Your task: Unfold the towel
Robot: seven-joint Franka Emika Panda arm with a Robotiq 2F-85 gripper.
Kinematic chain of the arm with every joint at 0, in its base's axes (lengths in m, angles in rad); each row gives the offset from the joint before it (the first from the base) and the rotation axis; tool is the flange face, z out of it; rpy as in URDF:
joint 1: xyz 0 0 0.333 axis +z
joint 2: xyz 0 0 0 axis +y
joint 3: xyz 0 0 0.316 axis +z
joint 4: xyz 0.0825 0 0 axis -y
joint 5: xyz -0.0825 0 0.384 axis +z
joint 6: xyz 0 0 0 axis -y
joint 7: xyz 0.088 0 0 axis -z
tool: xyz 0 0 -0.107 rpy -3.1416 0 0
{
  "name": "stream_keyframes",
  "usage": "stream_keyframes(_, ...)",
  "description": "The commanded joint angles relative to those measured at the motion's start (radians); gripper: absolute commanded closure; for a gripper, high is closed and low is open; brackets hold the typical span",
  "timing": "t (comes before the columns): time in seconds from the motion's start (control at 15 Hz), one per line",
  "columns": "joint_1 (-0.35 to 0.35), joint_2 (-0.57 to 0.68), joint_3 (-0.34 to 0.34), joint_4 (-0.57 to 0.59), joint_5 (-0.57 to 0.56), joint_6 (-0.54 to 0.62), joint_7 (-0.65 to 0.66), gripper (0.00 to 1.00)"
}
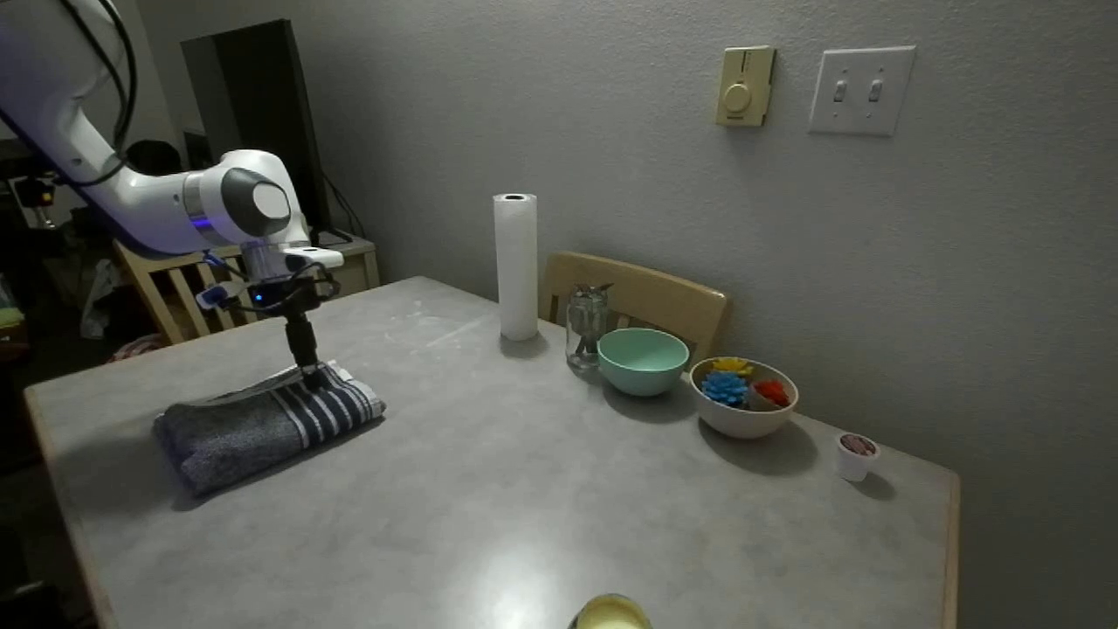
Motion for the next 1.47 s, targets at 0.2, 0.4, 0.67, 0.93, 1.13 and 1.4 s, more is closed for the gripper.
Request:
stream_keyframes(0.2, -0.004, -0.02, 0.009, -0.003, -0.028, -0.031, -0.001, 0.0)
stream_keyframes(0.4, 0.004, -0.028, 0.006, -0.006, -0.036, -0.05, 0.01, 0.26)
stream_keyframes(0.67, 0.002, -0.03, 0.011, -0.012, -0.035, -0.055, 0.009, 0.56)
stream_keyframes(0.93, -0.005, -0.024, 0.024, -0.011, -0.023, -0.052, -0.007, 0.82)
stream_keyframes(1.13, -0.061, -0.025, 0.083, -0.034, 0.012, 0.041, -0.162, 0.99)
stream_keyframes(1.4, -0.095, -0.037, 0.113, -0.07, 0.015, 0.153, -0.364, 0.99)
